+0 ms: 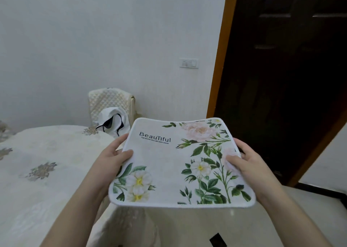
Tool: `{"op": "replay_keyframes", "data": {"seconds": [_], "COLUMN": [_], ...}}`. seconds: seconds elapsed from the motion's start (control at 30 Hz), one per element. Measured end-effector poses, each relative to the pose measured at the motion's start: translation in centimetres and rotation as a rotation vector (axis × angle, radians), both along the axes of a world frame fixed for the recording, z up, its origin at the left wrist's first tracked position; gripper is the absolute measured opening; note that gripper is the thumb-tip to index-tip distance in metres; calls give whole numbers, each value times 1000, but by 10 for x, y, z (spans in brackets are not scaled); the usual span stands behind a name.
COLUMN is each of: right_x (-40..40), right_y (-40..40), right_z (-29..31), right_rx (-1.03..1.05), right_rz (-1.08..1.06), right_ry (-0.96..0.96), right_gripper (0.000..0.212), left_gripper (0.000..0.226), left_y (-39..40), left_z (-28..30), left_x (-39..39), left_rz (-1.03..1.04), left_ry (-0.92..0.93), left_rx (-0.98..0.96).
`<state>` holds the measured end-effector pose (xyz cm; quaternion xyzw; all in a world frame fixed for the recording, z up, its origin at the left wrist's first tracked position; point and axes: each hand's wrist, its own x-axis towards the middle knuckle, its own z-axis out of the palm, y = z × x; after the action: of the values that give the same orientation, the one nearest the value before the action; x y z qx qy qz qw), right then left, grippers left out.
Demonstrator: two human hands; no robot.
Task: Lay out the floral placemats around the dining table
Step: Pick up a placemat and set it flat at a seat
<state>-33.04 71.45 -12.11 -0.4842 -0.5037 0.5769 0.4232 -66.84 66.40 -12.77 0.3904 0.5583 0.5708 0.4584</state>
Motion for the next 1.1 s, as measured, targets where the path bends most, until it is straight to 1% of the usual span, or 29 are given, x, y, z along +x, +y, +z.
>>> {"op": "replay_keyframes", "data": {"seconds": [0.1,0.37,0.47,0.57,0.67,0.8,0.97,1.1], "right_x": [-17,-37,-34,-26,-16,-10,-25,-54], "right_y": [26,109,148,193,240,298,355,387], "right_z": [-4,-19,-27,-35,-35,-35,-45,-59], "right_rx": [-14,-32,-50,-73,-104,-127,-144,-171], "right_rz": [17,81,101,112,128,179,245,300], "right_ry": [-12,-12,6,29,74,85,93,83], "right_gripper": [40,40,40,41,40,40,44,47], "left_gripper": [47,46,46,45,45,47,49,48], "left_y": [22,82,116,154,194,238,265,273], "left_z": [-5,-26,-31,-35,-34,-29,-33,-41], "left_x": [-18,-36,-33,-23,-11,-4,-9,-27], "left_rz": [20,70,80,109,118,167,234,291], "left_ry": [8,-74,-88,-53,-50,-30,-36,-22], "left_rx": [-13,-47,-53,-56,-60,-56,-56,-77]}}
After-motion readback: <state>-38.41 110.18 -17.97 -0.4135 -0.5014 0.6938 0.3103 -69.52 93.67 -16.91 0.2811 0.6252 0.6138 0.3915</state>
